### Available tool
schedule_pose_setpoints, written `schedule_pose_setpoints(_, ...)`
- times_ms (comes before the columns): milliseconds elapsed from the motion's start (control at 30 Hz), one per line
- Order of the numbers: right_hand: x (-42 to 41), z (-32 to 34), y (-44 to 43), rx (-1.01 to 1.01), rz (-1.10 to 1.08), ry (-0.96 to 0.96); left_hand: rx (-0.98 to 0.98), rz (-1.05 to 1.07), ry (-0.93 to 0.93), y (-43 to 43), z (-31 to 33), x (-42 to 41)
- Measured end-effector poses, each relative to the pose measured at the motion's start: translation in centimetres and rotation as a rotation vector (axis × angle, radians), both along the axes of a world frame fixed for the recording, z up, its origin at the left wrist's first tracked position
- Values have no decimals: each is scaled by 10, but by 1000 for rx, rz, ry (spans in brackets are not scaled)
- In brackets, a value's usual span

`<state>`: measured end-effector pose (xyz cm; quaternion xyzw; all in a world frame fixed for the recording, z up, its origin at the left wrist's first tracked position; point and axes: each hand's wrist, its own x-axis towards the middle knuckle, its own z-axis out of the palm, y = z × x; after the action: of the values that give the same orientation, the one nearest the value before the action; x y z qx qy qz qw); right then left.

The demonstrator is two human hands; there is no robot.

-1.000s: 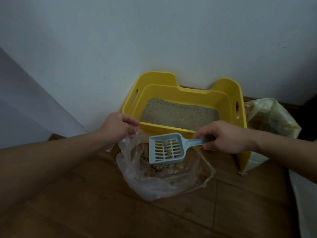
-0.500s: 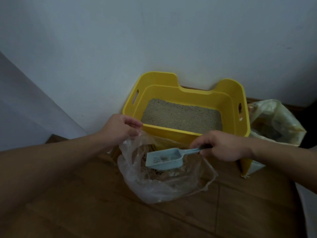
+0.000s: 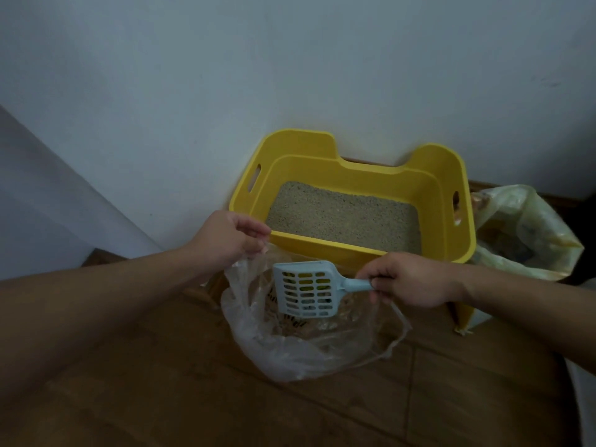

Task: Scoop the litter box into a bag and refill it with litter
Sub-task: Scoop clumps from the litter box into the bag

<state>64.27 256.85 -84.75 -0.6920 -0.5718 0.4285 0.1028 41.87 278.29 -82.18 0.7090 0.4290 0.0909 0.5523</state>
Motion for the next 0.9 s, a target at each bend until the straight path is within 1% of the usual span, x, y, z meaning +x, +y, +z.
schedule_pose_setpoints(400,-1,7,0,-10,-26,-42,-36,12,-10,-2,-1,2)
schedule_pose_setpoints(567,2,12,-1,5,-29,-51,-20,4,-4,-1,1,2)
schedule_pose_setpoints(733,9,30,1,74,-129,-52,-8,10,5,-4,1,2)
schedule_pose_setpoints(900,25,51,5,210,-259,-60,-4,23,18,-4,3,-1)
